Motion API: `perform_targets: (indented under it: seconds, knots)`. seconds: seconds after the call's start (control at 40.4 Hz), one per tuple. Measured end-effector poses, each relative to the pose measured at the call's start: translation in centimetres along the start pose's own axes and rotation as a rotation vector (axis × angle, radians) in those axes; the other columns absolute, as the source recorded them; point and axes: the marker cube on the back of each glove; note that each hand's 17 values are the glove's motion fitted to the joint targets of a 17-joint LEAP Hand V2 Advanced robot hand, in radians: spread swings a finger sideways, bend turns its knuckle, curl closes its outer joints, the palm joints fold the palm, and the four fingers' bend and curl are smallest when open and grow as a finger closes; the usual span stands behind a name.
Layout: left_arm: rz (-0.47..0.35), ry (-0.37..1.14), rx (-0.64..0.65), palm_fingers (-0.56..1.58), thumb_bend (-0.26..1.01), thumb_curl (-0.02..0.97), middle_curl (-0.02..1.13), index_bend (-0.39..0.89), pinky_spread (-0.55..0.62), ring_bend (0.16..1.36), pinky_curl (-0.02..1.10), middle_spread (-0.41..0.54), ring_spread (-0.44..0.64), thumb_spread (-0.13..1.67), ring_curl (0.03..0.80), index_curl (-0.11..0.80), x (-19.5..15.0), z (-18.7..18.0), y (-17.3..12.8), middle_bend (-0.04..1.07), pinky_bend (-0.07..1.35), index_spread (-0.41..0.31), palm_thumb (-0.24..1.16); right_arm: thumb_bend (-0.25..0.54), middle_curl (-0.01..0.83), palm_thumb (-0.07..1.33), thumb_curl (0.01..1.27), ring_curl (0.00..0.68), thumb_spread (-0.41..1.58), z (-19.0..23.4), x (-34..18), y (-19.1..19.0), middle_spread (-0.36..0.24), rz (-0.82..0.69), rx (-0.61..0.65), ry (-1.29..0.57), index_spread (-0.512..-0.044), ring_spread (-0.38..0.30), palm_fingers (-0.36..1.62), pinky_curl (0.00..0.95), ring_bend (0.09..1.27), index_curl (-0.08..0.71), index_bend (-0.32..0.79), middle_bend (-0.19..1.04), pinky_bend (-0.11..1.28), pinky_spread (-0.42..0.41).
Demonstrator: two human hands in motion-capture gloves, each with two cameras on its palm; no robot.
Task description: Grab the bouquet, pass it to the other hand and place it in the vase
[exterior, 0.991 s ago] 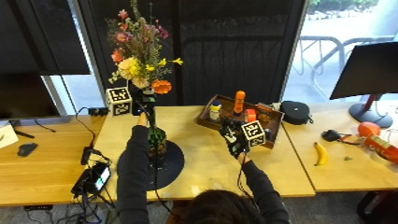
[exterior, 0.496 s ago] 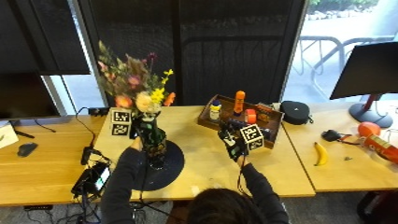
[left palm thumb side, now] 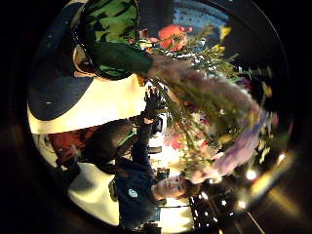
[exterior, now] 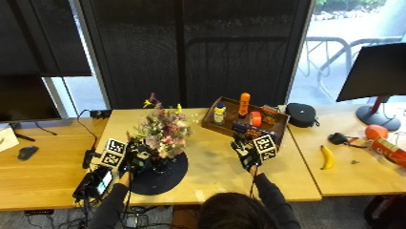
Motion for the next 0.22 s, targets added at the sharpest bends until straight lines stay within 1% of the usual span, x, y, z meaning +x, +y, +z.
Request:
perform_targets:
  seconds: [0.025, 0.05, 0.173, 0.223]
  knots:
    - [0.006, -0.001, 0.002, -0.25, -0.04, 0.389, 0.32, 0.03, 0.47, 0.54, 0.35, 0.341, 0.43, 0.85, 0.301, 0.293, 0.1, -0.1, 0.1, 0.15, 0.42, 0.142, 0.42, -0.024, 0.333, 0.28, 0.31, 0.297, 1.01, -0.1, -0.3, -0.1, -0.199, 0.009, 0.021, 0.044, -0.449, -0.133, 0.27, 0.337, 0.35, 0.230, 0.14, 0.19, 0.39, 0.194]
    - [0.011, 0.000, 0.005, -0.25, -0.04, 0.387, 0.32, 0.04, 0.47, 0.54, 0.35, 0.350, 0.45, 0.85, 0.299, 0.283, 0.2, -0.1, 0.1, 0.15, 0.41, 0.143, 0.42, -0.025, 0.333, 0.28, 0.31, 0.297, 1.01, -0.1, -0.7, 0.0, -0.199, 0.043, 0.016, 0.056, -0.448, -0.133, 0.27, 0.337, 0.35, 0.230, 0.14, 0.19, 0.39, 0.194]
    - [0.008, 0.009, 0.017, -0.24, -0.04, 0.379, 0.30, 0.05, 0.50, 0.53, 0.34, 0.389, 0.49, 0.84, 0.289, 0.236, 0.1, -0.4, 0.4, 0.15, 0.41, 0.156, 0.41, -0.026, 0.331, 0.28, 0.31, 0.297, 1.01, 0.3, -2.6, 0.6, -0.199, 0.174, -0.103, -0.053, -0.445, -0.132, 0.27, 0.339, 0.34, 0.231, 0.14, 0.19, 0.39, 0.197]
    - [0.001, 0.013, 0.021, -0.24, -0.04, 0.376, 0.29, 0.05, 0.51, 0.53, 0.34, 0.398, 0.50, 0.84, 0.287, 0.221, -0.1, -0.4, 0.3, 0.15, 0.40, 0.157, 0.41, -0.027, 0.330, 0.28, 0.31, 0.297, 1.01, 0.6, -1.9, 0.4, -0.199, 0.217, -0.079, 0.011, -0.444, -0.132, 0.27, 0.340, 0.34, 0.231, 0.14, 0.19, 0.38, 0.197]
